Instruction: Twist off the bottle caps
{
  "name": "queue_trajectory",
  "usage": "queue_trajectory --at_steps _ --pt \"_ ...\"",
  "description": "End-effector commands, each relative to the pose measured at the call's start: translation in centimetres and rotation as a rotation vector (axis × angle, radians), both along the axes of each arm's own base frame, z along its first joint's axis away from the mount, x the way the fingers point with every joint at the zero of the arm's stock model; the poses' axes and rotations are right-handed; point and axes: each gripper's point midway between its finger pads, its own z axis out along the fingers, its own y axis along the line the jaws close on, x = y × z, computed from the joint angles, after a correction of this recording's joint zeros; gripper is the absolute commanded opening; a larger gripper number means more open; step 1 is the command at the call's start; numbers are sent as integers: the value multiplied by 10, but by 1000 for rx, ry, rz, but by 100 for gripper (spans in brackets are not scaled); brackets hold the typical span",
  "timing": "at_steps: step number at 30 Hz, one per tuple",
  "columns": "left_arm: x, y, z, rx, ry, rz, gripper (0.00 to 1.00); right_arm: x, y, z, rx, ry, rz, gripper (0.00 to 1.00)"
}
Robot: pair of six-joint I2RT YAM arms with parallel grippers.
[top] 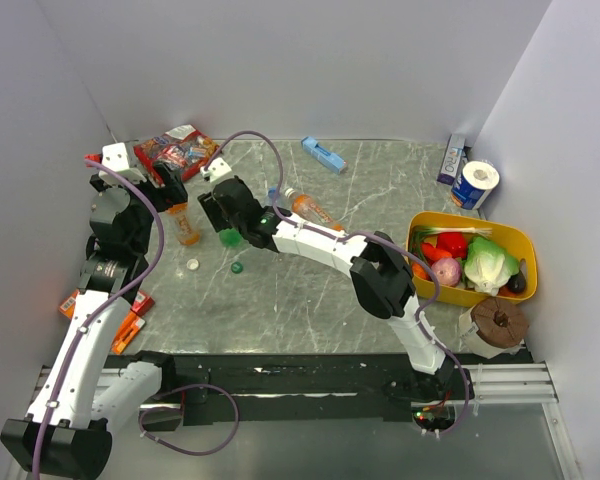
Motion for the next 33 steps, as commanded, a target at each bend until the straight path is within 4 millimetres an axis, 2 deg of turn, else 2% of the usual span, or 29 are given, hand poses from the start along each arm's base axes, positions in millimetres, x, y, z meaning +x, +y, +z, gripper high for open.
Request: queue_trajectory --at_steps 1,5,8,11,13,14,16,17,18,19,20,21,22,24,25,26,27,28,29,30,32,33 --pt "-1 -2 8 -20 -30 -12 96 1 4 21 52 -28 -6 69" --pt "0 -3 8 -23 -28 -17 96 0 5 31 71 -33 -5 77" --pt "0 -3 8 -23 -28 -19 96 0 5 48 96 -46 1 82" --pt "-1 -3 8 -21 -30 -19 96 -6 1 69 126 -53 11 86" --pt "-1 -3 8 -23 -30 -20 96 -11 -6 104 197 -97 14 88" --pt "-1 -4 9 -21 -31 -22 96 -17 -11 97 193 -88 23 90" --pt "-1 -4 8 -24 -30 -23 96 -26 -23 139 281 -145 26 90" --pt "-1 -5 8 -26 -30 -26 96 -31 -30 135 277 -140 25 90" --pt "-1 -5 8 -27 -29 -28 96 -37 -42 158 315 -166 21 90" --pt "0 -5 8 -27 -28 -29 96 -40 -48 164 327 -174 17 90" --pt "0 -5 8 -27 -30 -31 96 -42 -56 160 325 -165 10 91" --pt "-1 -5 9 -28 -32 -29 96 -46 -64 171 363 -154 9 90" --pt "0 -5 8 -26 -30 -31 96 -38 -77 171 370 -136 -12 90" --pt "-1 -6 9 -26 -34 -34 96 -36 -86 160 392 -39 -11 89" --pt "-1 -6 9 -27 -36 -36 96 -23 -101 150 378 3 -50 89" --pt "-1 -7 10 -30 -39 -42 96 -16 -107 151 382 27 -67 88" --pt "0 -9 9 -29 -36 -52 96 -11 -113 119 333 122 -109 88" --pt "0 -10 8 -29 -34 -57 96 -6 -116 109 320 166 -124 87" --pt "0 -12 10 -33 -37 -63 96 7 -127 107 319 190 -161 86" --pt "2 -13 8 -35 -28 -71 96 10 -129 79 276 264 -186 85" --pt "2 -15 8 -36 -27 -80 96 20 -134 66 263 315 -202 83" --pt "2 -16 7 -36 -25 -86 96 23 -132 47 238 350 -214 82"
